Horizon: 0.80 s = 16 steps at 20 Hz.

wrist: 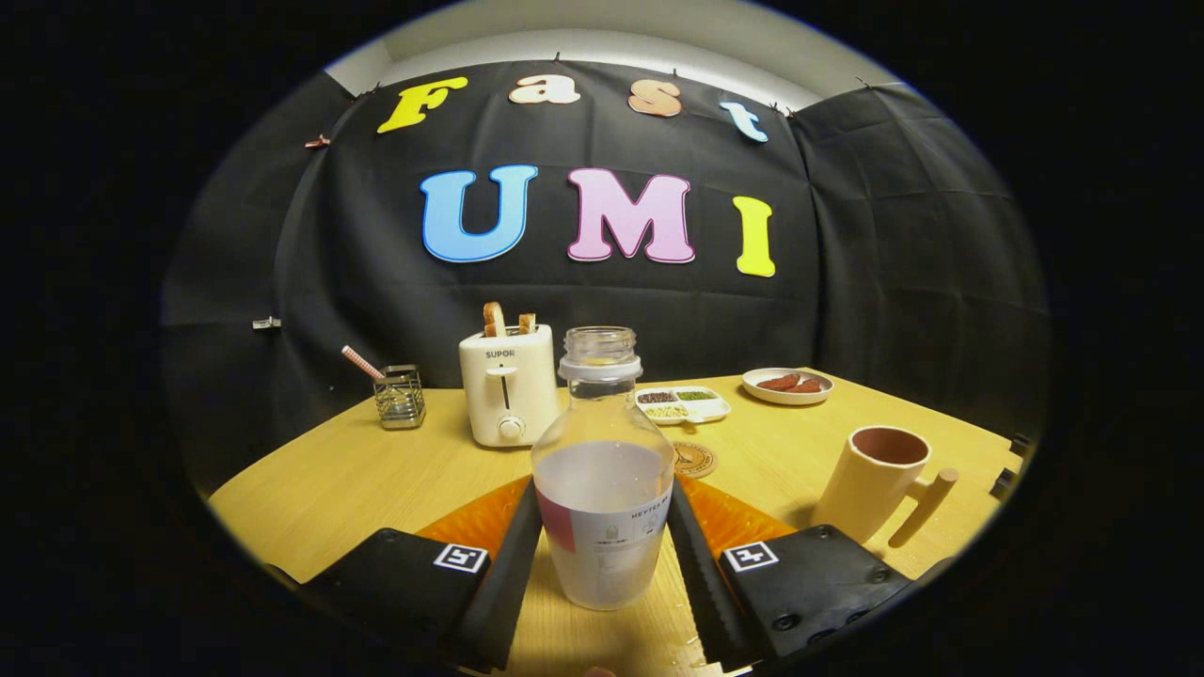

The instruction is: Take the bottle from table, then pour the juice into the cup, finally place the bottle on the coaster

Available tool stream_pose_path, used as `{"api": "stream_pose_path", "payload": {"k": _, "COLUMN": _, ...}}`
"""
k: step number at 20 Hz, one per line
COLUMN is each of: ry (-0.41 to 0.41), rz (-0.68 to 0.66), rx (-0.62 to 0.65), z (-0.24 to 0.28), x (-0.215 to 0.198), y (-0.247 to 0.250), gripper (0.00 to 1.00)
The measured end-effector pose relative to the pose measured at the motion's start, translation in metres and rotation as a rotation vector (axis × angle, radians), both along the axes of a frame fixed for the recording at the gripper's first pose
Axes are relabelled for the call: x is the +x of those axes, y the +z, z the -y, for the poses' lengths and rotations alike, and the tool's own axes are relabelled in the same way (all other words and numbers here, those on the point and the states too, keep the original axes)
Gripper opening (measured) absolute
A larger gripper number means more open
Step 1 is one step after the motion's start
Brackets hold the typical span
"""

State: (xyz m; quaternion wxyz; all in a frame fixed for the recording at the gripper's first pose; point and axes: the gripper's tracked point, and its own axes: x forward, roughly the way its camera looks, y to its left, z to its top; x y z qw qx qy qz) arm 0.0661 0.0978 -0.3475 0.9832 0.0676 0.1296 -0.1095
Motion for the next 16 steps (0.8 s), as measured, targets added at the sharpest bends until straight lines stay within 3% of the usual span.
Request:
{"api": "stream_pose_path", "payload": {"k": 11, "ry": -0.003, "rz": -0.015, "rx": 0.037, "z": 0.027, "x": -0.025, "y": 0.075, "gripper": 0.74}}
{"api": "stream_pose_path", "payload": {"k": 16, "ry": 0.041, "rz": -0.009, "rx": 0.049, "z": 0.041, "x": -0.032, "y": 0.098, "gripper": 0.74}}
